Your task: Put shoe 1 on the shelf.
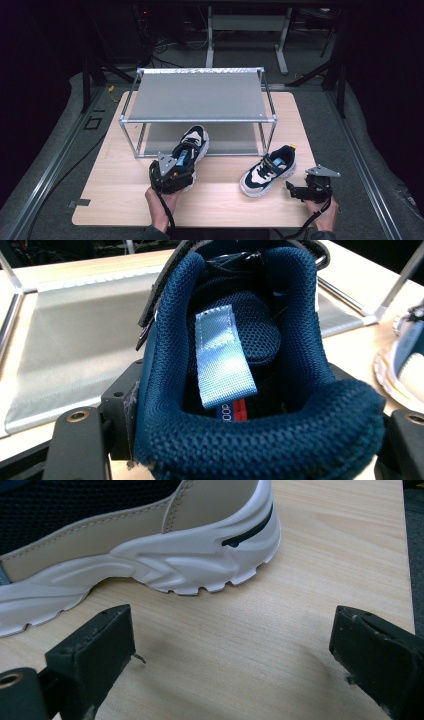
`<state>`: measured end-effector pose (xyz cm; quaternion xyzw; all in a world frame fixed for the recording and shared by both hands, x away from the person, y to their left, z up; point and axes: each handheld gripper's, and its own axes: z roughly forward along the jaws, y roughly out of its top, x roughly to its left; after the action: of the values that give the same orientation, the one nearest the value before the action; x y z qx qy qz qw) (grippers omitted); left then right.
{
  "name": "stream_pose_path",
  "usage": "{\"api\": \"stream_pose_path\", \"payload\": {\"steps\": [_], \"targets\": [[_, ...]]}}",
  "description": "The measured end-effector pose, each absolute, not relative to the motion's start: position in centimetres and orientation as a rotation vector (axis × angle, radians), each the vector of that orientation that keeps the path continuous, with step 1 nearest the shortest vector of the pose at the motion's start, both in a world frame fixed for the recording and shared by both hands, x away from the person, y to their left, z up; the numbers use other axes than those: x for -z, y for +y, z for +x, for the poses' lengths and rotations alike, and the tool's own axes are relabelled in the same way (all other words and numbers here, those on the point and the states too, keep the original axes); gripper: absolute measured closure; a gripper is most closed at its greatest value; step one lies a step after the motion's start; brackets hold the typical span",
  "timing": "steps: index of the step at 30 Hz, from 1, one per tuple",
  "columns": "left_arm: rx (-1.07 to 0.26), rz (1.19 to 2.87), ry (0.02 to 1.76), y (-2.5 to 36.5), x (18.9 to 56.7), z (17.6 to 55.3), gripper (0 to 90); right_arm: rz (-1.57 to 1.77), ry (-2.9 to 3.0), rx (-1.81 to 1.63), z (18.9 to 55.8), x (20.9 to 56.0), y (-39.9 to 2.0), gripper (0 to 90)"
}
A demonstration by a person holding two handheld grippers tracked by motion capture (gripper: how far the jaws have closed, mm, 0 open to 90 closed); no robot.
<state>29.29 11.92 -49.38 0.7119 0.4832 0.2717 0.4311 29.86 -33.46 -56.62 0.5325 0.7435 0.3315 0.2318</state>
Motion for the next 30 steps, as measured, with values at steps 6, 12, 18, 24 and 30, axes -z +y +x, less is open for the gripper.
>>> {"api": "stream_pose_path", "payload": {"steps": [6,12,18,24,30], "targets": [[-0.693,1.765,1.227,12.0,49.4,30.4,25.8,1.463,2.043,-0.909,29.9,56.6,-33.4,4.3],[-0.710,1.757,1.272,12.4,49.9,32.5,25.8,1.457,2.040,-0.920,29.9,56.7,-33.4,4.3],[-0.719,1.750,1.305,12.4,50.2,34.4,25.8,1.454,2.041,-0.921,29.9,56.7,-33.4,4.2],[-0.734,1.753,1.325,12.0,50.5,35.9,25.8,1.454,2.042,-0.920,29.9,56.7,-33.4,4.3],[-0.748,1.770,1.346,11.4,51.2,37.4,25.7,1.456,2.047,-0.913,29.8,56.6,-33.4,4.3]]}}
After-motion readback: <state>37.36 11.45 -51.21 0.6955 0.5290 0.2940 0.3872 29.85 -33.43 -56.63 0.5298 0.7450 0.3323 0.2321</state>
